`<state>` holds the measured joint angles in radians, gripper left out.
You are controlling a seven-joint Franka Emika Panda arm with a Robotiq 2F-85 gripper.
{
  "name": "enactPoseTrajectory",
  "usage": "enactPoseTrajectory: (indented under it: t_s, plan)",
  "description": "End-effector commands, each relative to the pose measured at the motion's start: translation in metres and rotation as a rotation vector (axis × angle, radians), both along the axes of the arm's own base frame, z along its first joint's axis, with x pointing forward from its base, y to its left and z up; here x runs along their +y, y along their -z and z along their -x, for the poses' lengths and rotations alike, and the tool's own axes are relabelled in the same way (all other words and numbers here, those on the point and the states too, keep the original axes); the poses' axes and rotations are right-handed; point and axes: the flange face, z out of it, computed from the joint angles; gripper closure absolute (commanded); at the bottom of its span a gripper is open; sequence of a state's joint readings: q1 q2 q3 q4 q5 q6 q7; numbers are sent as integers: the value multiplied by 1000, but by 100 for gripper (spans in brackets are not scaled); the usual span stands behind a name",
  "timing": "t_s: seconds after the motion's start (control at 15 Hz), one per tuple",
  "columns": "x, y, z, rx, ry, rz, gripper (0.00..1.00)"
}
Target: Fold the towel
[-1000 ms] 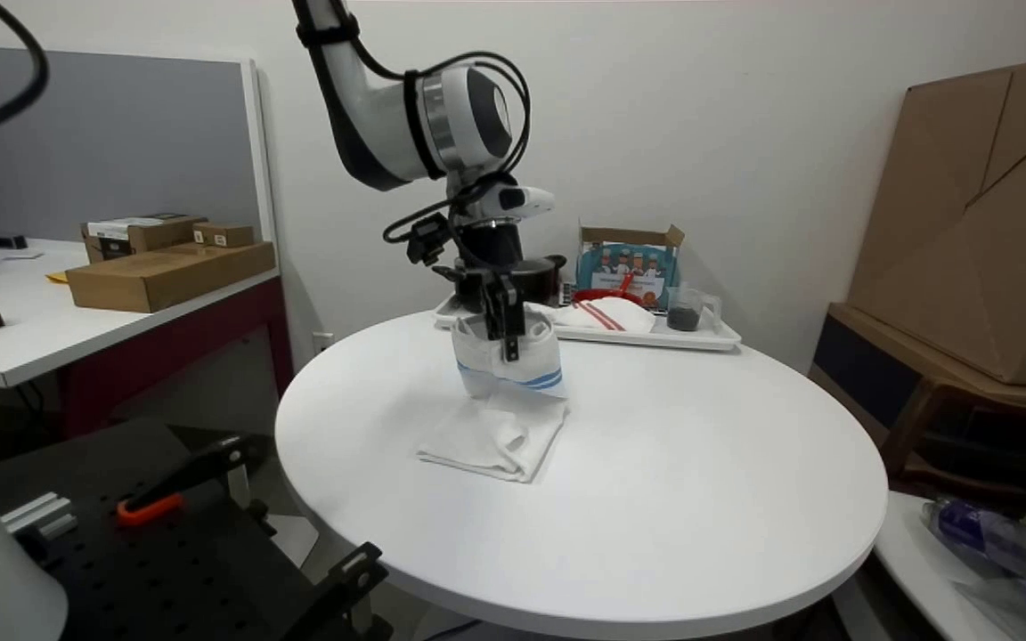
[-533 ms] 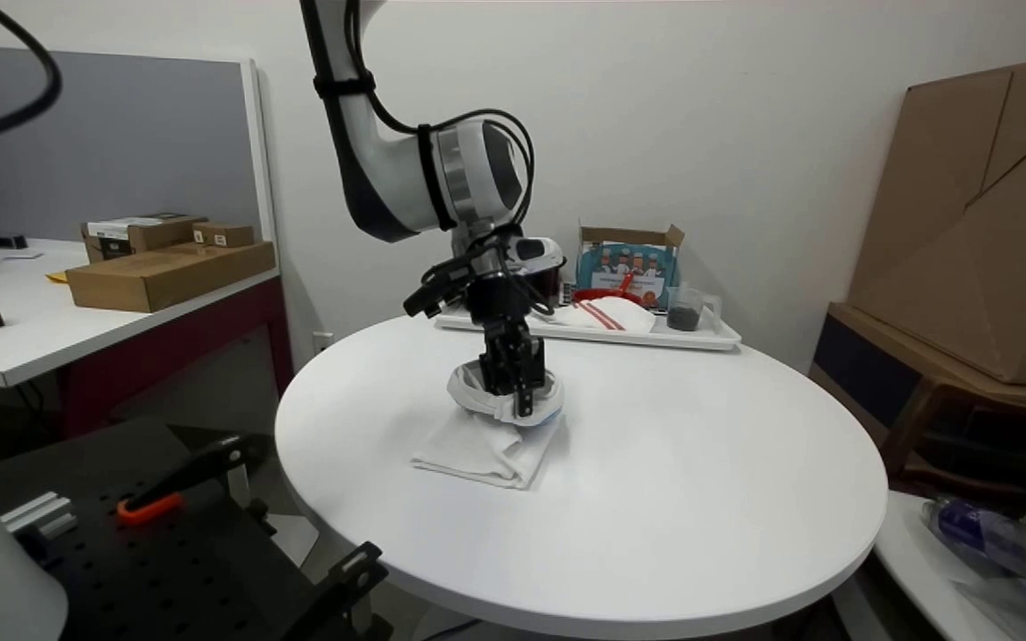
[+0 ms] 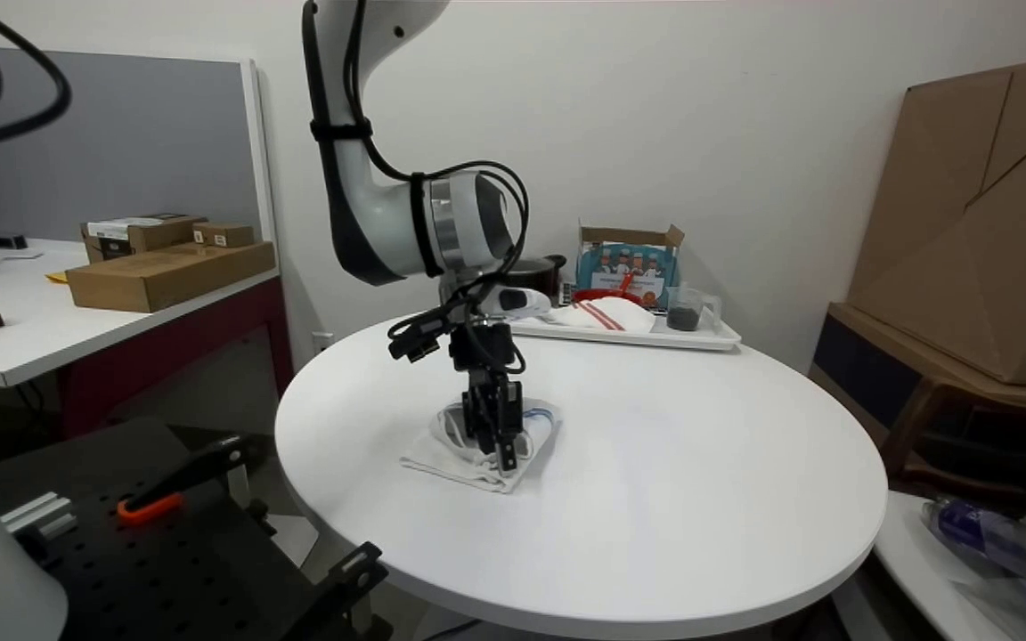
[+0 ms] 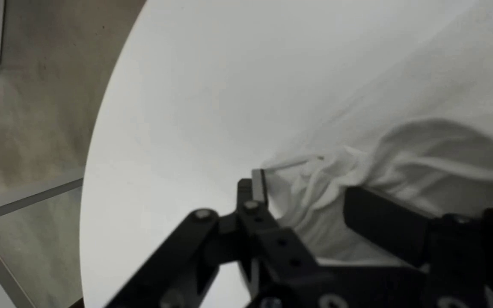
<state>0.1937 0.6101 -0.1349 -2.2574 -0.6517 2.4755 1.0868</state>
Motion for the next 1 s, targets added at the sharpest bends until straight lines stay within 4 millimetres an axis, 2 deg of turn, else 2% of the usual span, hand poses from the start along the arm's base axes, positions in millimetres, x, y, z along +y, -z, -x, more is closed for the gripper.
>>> enactPoseTrajectory:
  t_s: [0.0,0.13,0.2,0.53,0.93]
  plan:
    - [5,8,3,-13,49,-10,18]
    - [8,5,3,-15,73,-17,3]
    - [10,3,2,-11,90,-23,0]
    - [32,-19,2,12,177,-105,0]
    - [54,-78,-8,-21,200,-228,0]
